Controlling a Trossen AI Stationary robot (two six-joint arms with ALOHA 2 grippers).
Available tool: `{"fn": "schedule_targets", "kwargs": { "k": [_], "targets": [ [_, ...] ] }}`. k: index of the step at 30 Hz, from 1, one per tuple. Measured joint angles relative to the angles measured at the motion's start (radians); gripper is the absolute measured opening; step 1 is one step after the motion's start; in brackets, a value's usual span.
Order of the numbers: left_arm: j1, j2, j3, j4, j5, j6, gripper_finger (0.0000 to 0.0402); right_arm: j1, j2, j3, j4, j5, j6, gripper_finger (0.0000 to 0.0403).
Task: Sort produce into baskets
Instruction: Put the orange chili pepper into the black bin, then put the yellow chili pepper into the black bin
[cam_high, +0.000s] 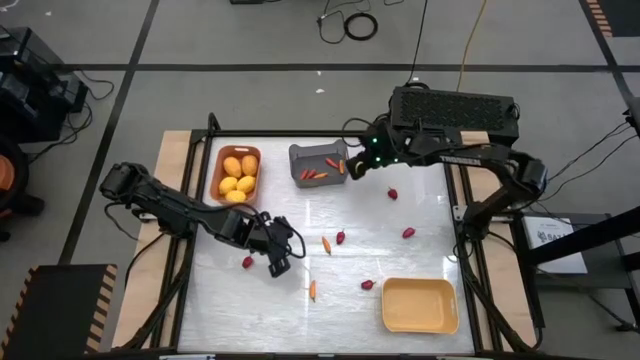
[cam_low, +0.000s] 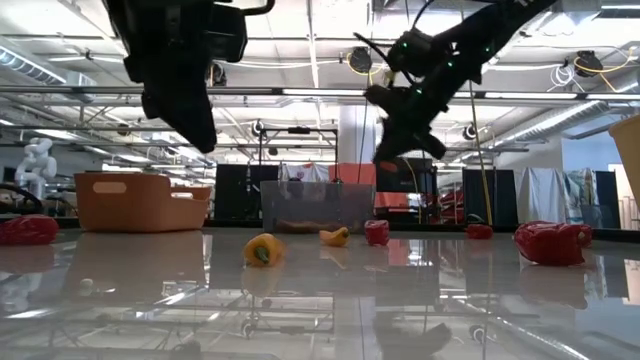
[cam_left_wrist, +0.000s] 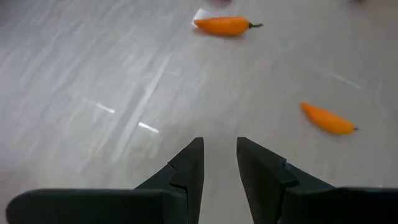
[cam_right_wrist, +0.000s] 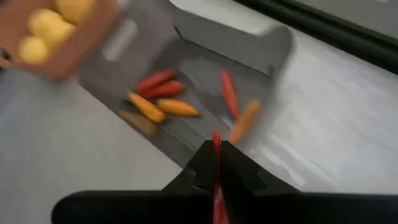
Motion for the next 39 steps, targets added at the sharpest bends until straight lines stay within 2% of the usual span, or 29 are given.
{"fn": "schedule_targets", "kwargs": {
  "k": [7, 12, 18, 26, 30, 33, 39],
  "targets": [
    [-0.022, 0.000, -0.057, 0.115, -0.006, -0.003, 0.0102, 0.036, 0.067, 0.006, 0.187, -0.004, 0.068, 0.0005],
    [-0.031, 0.008, -0.060, 0.144, -0.006, -0.003, 0.0102, 0.048, 0.109, 0.042, 0.203, -0.009, 0.060, 0.0009],
    [-0.036, 0.025, -0.060, 0.192, -0.004, -0.003, 0.0108, 0.060, 0.125, 0.070, 0.196, -0.009, 0.032, 0.0044],
    [-0.054, 0.077, -0.060, 0.264, 0.034, -0.003, 0.0146, 0.059, 0.121, 0.074, 0.190, -0.010, -0.009, 0.0089],
    [-0.069, 0.103, -0.060, 0.294, 0.036, -0.002, 0.0159, 0.066, 0.121, 0.074, 0.179, -0.140, -0.022, 0.0093],
    [-0.075, 0.125, -0.060, 0.295, 0.036, 0.001, 0.0162, 0.111, 0.120, 0.074, 0.146, -0.238, -0.043, 0.0093],
    [-0.076, 0.167, -0.060, 0.372, 0.042, 0.166, 0.0162, 0.269, 0.120, 0.074, 0.060, -0.209, -0.081, 0.0093]
  ]
}}
